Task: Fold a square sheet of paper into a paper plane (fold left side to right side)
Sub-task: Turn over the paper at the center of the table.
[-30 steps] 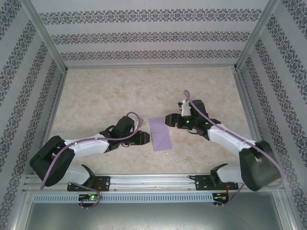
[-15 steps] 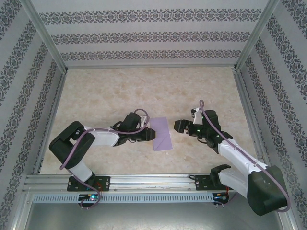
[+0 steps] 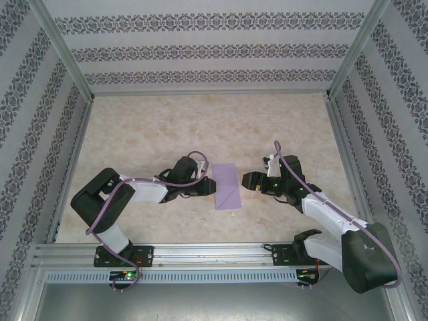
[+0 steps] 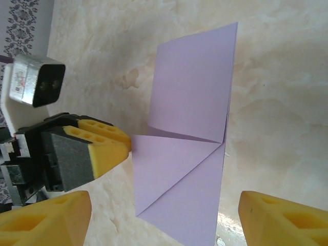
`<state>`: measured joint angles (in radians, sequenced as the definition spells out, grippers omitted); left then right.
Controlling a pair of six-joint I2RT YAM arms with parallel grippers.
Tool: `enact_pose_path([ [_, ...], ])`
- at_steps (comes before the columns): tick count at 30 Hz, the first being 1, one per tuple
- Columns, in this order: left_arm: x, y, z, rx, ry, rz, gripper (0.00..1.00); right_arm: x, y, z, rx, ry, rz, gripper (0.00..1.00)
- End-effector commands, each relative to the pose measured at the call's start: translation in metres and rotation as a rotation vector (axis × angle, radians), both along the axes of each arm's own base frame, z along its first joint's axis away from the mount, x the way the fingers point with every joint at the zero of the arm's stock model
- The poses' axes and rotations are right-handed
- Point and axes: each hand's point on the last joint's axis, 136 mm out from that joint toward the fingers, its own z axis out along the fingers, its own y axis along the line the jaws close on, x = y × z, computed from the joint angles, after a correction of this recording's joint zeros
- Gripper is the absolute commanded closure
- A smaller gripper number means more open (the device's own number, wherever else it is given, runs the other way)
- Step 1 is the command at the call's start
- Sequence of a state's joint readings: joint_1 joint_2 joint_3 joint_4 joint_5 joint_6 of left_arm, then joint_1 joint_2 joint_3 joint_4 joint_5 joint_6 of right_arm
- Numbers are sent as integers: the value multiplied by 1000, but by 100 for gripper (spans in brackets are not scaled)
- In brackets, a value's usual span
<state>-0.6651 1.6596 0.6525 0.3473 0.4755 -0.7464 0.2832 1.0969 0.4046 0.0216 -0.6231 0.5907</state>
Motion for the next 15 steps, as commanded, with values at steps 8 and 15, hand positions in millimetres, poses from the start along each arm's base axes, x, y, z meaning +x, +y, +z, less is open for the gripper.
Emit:
enact_pose_path([
  [8, 11, -4, 0, 9, -15, -16, 77, 2, 4, 7, 8, -27, 34, 25],
  [15, 13, -7, 3, -6, -31, -24, 93, -2, 12, 7, 48, -6, 75, 26],
])
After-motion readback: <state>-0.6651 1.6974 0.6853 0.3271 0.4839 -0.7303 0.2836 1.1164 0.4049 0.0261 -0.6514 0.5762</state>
